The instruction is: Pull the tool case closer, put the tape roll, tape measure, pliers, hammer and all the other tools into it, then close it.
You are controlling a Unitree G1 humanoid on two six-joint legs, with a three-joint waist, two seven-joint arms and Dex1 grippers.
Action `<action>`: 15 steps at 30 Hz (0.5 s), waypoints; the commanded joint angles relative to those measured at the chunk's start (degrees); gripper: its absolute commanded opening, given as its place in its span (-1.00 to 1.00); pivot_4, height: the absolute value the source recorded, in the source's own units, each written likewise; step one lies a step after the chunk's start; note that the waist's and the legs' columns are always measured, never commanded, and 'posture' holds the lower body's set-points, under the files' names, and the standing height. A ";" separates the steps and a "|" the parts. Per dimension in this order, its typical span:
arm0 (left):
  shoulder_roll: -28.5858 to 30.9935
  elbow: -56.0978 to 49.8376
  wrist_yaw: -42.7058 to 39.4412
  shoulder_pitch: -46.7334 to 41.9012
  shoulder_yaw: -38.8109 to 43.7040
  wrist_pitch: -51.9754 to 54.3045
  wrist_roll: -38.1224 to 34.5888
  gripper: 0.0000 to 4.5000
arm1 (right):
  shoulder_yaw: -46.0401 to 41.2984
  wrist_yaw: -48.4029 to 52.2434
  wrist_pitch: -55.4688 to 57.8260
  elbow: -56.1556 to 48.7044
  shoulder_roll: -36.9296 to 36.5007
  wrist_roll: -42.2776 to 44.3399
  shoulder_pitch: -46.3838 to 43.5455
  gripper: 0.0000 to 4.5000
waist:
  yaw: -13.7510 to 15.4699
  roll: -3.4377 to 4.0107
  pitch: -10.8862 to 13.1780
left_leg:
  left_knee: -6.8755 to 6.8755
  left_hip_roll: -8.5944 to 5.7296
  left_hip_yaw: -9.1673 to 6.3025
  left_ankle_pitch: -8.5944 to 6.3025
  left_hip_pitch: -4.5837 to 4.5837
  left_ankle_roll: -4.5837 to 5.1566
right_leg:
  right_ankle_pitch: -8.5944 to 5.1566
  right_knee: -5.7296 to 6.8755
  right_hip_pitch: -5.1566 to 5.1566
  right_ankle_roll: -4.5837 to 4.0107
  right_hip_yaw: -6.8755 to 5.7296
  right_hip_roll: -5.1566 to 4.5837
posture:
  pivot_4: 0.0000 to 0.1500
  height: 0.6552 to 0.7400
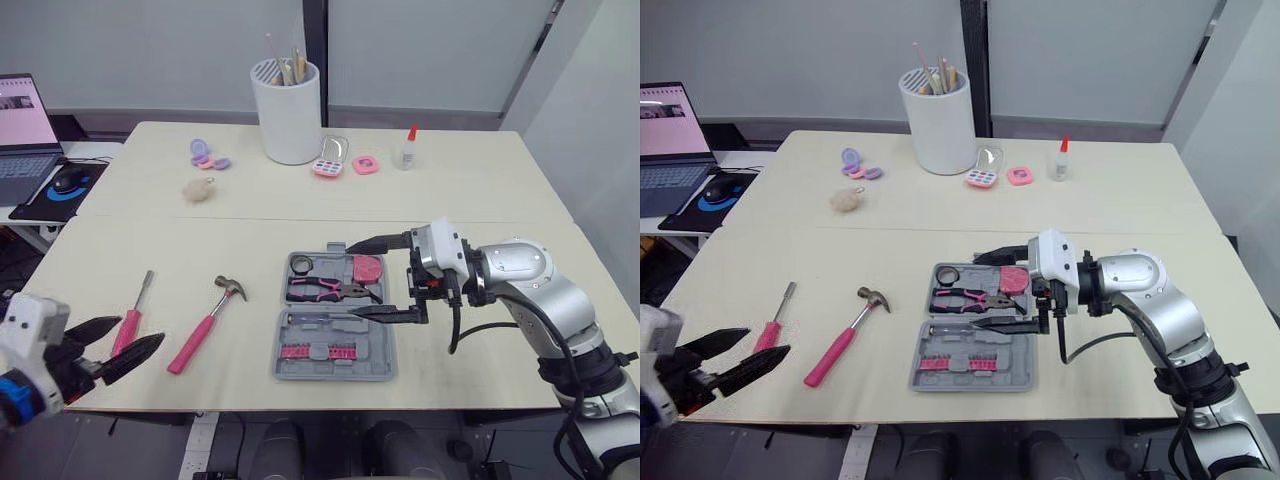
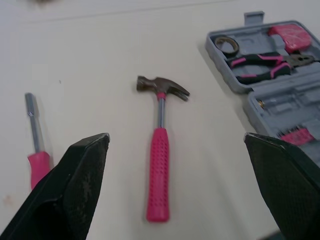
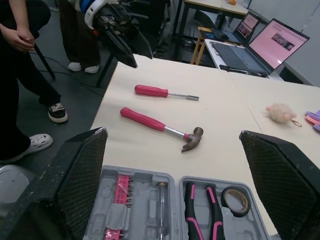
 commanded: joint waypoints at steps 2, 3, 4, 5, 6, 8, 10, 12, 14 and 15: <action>-1.32 2.22 5.80 -4.42 -10.21 -5.12 6.28 0.99 | -2.14 -1.01 -0.76 -2.03 -0.64 -0.13 -0.60 1.00 | 0.00 -0.02 -0.01 | 0.00 -0.03 0.03 0.00 0.00 0.00 | 0.00 -0.01 0.02 0.01 0.04 -0.02 | 1.00 1.00; -1.96 3.17 7.19 -5.50 -11.83 -6.10 7.53 0.99 | -2.34 -1.25 -0.54 -2.29 -0.83 -0.03 -0.53 1.00 | 0.00 -0.02 -0.01 | 0.00 -0.03 0.04 0.00 -0.01 0.00 | 0.01 -0.02 0.01 0.01 0.04 -0.02 | 1.00 1.00; -2.46 3.96 8.37 -6.27 -12.91 -6.65 8.49 0.99 | -2.57 -1.48 -0.29 -2.50 -1.03 0.15 -0.48 1.00 | -0.05 -0.02 -0.01 | -0.01 -0.03 0.04 0.00 -0.01 0.00 | 0.01 -0.02 0.01 0.02 0.04 -0.03 | 1.00 1.00; -3.10 5.38 10.00 -7.40 -14.17 -7.65 9.98 0.99 | -2.78 -1.69 -0.02 -2.85 -1.39 0.24 -0.36 1.00 | -0.17 -0.03 -0.02 | -0.01 -0.02 0.03 0.00 -0.01 0.00 | 0.01 -0.02 0.01 0.02 0.03 -0.02 | 1.00 1.00; -3.62 6.54 11.26 -8.36 -15.08 -7.98 10.85 0.99 | -2.98 -1.76 0.17 -3.05 -1.70 0.33 -0.27 1.00 | -0.25 -0.03 -0.01 | -0.01 0.01 0.02 0.00 -0.01 0.00 | 0.01 -0.02 0.01 0.02 0.02 0.01 | 1.00 1.00; -4.34 10.10 12.76 -11.05 -18.58 -8.66 12.73 0.99 | -3.34 -2.09 0.54 -3.48 -2.36 0.36 -0.01 1.00 | -0.25 -0.03 -0.01 | -0.01 0.04 -0.02 0.00 0.00 0.00 | 0.01 -0.01 0.00 0.01 0.00 0.06 | 1.00 1.00; -4.87 12.88 12.91 -13.16 -21.71 -9.66 13.92 0.99 | -3.41 -2.33 0.52 -3.54 -2.77 0.04 0.05 1.00 | -0.11 0.01 0.01 | -0.02 0.01 -0.03 0.00 0.01 0.00 | 0.01 0.00 0.01 0.01 -0.01 0.06 | 1.00 1.00; -5.69 15.76 13.05 -15.33 -24.40 -10.58 14.97 0.99 | -3.44 -2.57 0.66 -3.61 -3.00 -0.01 0.14 1.00 | -0.10 0.00 0.00 | -0.01 0.00 -0.02 0.00 0.00 0.00 | 0.01 0.00 0.02 0.01 0.00 0.05 | 1.00 1.00; -6.33 18.68 13.27 -17.30 -26.33 -11.34 15.90 0.99 | -3.54 -2.94 1.19 -3.89 -3.09 0.32 0.14 1.00 | -0.16 -0.01 0.00 | 0.00 -0.02 0.02 0.00 -0.02 0.00 | 0.03 -0.03 0.02 0.04 0.03 0.03 | 1.00 1.00; -6.49 19.72 13.32 -17.93 -26.97 -11.85 16.30 0.99 | -3.55 -3.08 1.43 -4.07 -3.13 0.43 0.13 1.00 | -0.23 -0.01 0.00 | 0.00 -0.02 0.03 0.00 -0.02 0.00 | 0.03 -0.04 0.02 0.05 0.03 0.03 | 1.00 1.00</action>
